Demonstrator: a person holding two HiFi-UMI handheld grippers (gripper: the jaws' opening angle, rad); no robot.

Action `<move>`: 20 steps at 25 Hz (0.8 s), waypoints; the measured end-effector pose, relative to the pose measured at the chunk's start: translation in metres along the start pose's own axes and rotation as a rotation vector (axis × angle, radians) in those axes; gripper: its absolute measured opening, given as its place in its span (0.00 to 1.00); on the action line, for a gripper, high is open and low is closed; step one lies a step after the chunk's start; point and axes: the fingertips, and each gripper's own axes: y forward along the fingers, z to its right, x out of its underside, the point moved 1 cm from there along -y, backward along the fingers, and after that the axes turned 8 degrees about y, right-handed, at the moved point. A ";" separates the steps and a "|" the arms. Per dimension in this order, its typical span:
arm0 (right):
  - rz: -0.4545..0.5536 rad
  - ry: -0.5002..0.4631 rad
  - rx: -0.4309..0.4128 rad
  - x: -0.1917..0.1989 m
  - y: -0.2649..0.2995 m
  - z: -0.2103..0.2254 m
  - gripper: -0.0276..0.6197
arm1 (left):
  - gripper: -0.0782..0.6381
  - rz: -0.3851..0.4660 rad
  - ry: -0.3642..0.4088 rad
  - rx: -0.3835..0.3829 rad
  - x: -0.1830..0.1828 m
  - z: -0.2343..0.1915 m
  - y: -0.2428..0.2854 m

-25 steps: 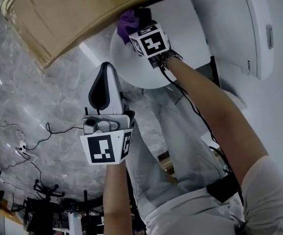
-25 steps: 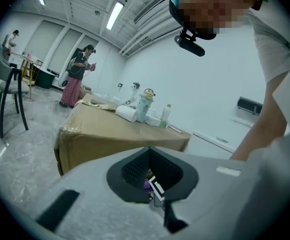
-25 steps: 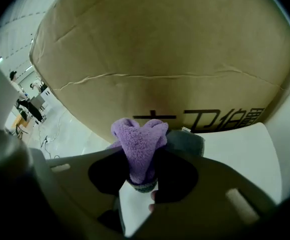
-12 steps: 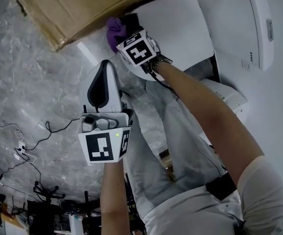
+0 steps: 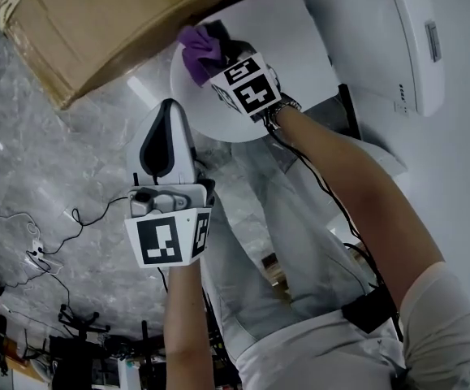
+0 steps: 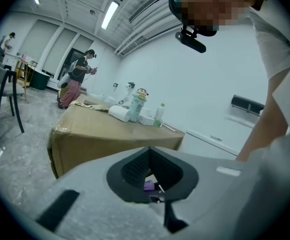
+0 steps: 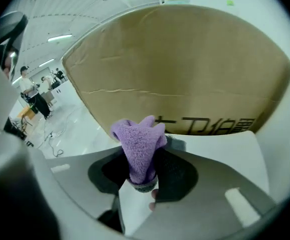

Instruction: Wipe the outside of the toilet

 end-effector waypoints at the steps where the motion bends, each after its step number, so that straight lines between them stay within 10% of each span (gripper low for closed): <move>1: 0.010 0.007 0.037 -0.001 -0.008 0.023 0.25 | 0.12 0.005 -0.005 -0.005 0.000 0.005 0.007; 11: -0.017 0.166 0.352 0.029 -0.092 0.236 0.25 | 0.12 0.026 -0.034 -0.033 -0.001 0.065 0.061; 20: -0.078 0.192 0.352 0.051 -0.077 0.240 0.25 | 0.12 -0.014 -0.045 -0.006 0.019 0.094 0.064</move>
